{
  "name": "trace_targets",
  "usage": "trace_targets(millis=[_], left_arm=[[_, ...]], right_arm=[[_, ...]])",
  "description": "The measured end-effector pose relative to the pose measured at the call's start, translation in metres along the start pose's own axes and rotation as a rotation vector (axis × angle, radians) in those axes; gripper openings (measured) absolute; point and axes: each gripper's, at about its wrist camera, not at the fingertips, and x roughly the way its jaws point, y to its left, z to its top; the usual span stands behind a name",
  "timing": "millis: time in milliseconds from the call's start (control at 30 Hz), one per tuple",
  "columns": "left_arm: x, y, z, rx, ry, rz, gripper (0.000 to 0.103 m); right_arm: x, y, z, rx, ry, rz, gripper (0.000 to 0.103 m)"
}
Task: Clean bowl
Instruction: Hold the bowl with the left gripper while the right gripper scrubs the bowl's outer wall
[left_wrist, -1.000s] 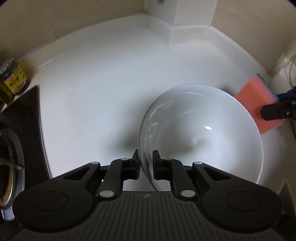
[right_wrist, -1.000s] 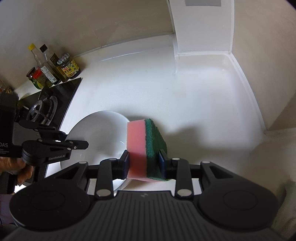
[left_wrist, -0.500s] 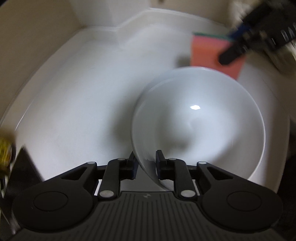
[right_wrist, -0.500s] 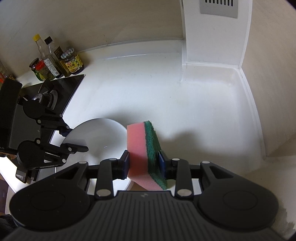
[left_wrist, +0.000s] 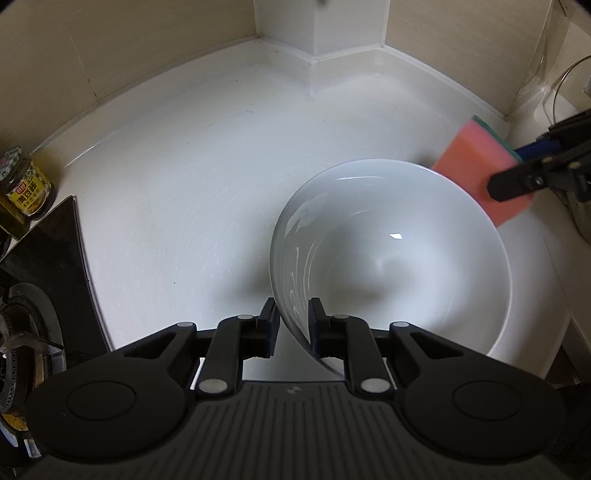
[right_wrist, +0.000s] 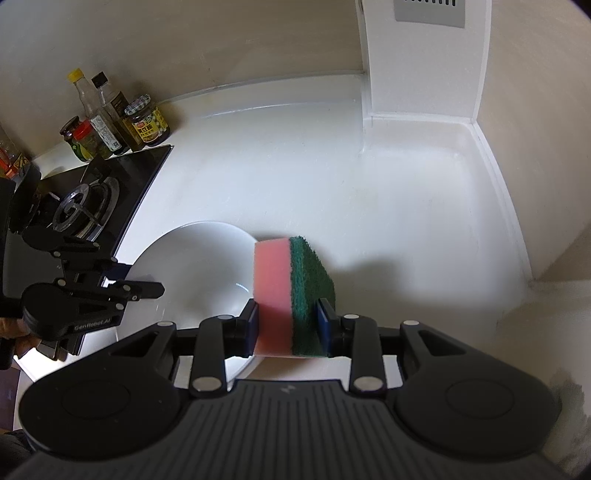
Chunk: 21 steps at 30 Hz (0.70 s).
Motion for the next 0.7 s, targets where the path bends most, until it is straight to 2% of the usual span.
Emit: trace_targets(millis=[100, 267, 300, 367, 467, 567, 633, 700], left_arm=[[0.006, 0.002, 0.011, 0.064, -0.013, -0.009, 0.015], [0.02, -0.001, 0.024, 0.358, -0.034, -0.05, 0.017], [0.021, 0.001, 0.028, 0.39, -0.037, -0.067, 0.017], [0.024, 0.01, 0.036, 0.34, -0.035, -0.108, 0.016], [0.023, 0.028, 0.035, 0.068, -0.023, -0.106, 0.016], [0.016, 0.036, 0.018, -0.14, -0.011, -0.093, 0.015], [0.014, 0.034, 0.011, -0.163, -0.012, -0.079, 0.011], [0.013, 0.03, 0.01, -0.123, -0.016, -0.066, 0.011]], right_arm=[[-0.002, -0.002, -0.001, -0.008, 0.007, 0.01, 0.028], [0.001, -0.007, 0.008, -0.04, 0.012, 0.012, 0.028], [0.002, -0.007, 0.011, -0.048, 0.01, 0.008, 0.028], [0.005, -0.011, 0.017, -0.044, 0.007, 0.008, 0.028], [0.006, -0.019, 0.021, 0.004, 0.002, 0.034, 0.028], [0.006, -0.024, 0.015, 0.053, 0.007, 0.06, 0.028], [0.003, -0.023, 0.009, 0.069, 0.008, 0.069, 0.028], [0.001, -0.023, 0.004, 0.095, 0.023, 0.078, 0.028]])
